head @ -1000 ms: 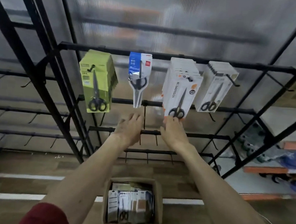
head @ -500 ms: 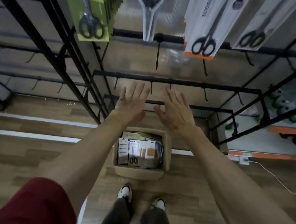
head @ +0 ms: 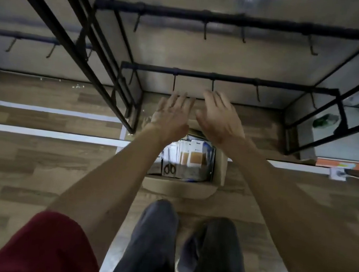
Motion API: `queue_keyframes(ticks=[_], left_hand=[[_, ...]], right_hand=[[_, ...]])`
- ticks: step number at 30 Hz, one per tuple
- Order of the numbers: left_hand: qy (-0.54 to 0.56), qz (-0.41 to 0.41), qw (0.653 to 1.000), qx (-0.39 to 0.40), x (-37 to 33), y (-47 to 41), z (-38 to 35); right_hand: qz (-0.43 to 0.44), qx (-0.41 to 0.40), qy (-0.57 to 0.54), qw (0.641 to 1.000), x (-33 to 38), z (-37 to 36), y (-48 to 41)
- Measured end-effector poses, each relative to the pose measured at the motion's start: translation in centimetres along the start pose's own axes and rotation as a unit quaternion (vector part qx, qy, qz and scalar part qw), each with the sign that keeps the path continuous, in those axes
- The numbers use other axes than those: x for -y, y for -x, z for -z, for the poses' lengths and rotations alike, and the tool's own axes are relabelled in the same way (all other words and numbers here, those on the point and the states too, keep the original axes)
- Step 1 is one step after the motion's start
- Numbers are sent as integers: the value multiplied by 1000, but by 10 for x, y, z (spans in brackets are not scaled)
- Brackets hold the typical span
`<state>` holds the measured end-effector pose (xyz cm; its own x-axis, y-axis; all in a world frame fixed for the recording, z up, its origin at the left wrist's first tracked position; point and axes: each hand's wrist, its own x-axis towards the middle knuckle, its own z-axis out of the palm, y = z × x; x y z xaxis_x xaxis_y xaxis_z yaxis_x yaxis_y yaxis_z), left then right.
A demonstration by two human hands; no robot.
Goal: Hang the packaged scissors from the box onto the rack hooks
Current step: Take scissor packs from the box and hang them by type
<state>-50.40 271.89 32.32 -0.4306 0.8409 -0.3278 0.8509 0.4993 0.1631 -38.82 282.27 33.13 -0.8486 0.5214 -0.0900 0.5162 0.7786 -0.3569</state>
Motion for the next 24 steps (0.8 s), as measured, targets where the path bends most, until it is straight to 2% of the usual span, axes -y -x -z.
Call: queue_keyframes(ticks=[4,7,11,15,19,24], left_hand=[[6,9,1000,12,19,-36,-116],[3,35,998,44,37,-59,-200],[14,38,997,63,59,-98,-294],[12,46,995,83,77,-130,-350],[-3,52,995,82,91,-158,-388],[44,70,989,124,106,-177,-426]], right_hand=[[-2,15,-12,1000,-47,-118,0],[-12,56,-25,998,-79,-205,-5],[-22,94,-4,995,-123,-295,-13],[-24,131,27,991,-154,-350,-41],[-74,193,36,978,-171,-386,-68],[-119,225,-38,966,-180,-419,-74]])
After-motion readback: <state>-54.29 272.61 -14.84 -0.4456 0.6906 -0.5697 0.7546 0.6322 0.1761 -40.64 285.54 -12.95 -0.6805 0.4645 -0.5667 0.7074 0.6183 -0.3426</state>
